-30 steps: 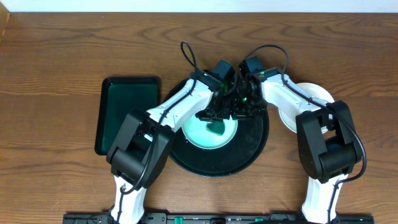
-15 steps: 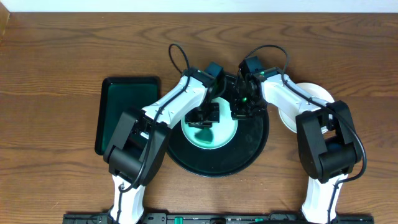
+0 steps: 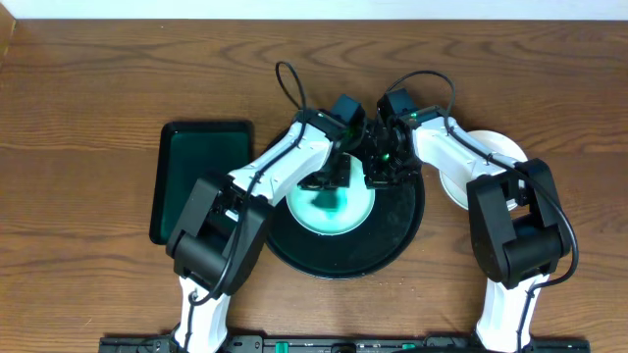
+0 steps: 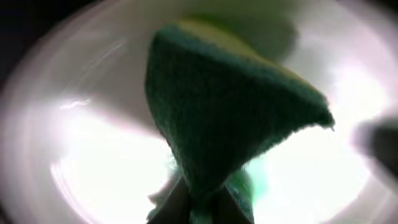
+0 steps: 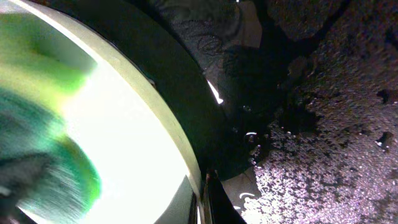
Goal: Clean dirty plates on tray and stack at the side
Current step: 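Scrub the pale green plate with the sponge while right gripper holds rim, then withdraw the left gripper with sponge back over the green tray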
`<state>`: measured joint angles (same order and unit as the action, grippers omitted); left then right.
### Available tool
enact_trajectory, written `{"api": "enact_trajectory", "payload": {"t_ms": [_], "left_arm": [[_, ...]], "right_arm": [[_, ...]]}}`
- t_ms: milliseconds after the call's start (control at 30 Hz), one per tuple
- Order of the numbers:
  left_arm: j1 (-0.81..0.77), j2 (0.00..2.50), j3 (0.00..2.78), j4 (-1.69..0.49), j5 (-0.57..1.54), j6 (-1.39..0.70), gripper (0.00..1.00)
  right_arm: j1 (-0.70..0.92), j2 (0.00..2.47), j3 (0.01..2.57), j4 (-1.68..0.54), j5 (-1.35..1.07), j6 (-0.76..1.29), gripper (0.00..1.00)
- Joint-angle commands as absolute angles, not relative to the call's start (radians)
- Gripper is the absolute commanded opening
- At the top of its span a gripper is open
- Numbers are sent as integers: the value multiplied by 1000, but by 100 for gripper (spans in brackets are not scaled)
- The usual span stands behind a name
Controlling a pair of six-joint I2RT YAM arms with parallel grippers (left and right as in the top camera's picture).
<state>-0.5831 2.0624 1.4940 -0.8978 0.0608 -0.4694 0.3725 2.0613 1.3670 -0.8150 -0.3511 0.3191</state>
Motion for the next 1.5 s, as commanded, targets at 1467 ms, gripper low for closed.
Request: {"api": "enact_trajectory", "payload": {"t_ms": [1467], "left_arm": [[78,1722,1681,-1242,114,-329,7]], "right_arm": [[509,1695,1359,-915,15,344,5]]}}
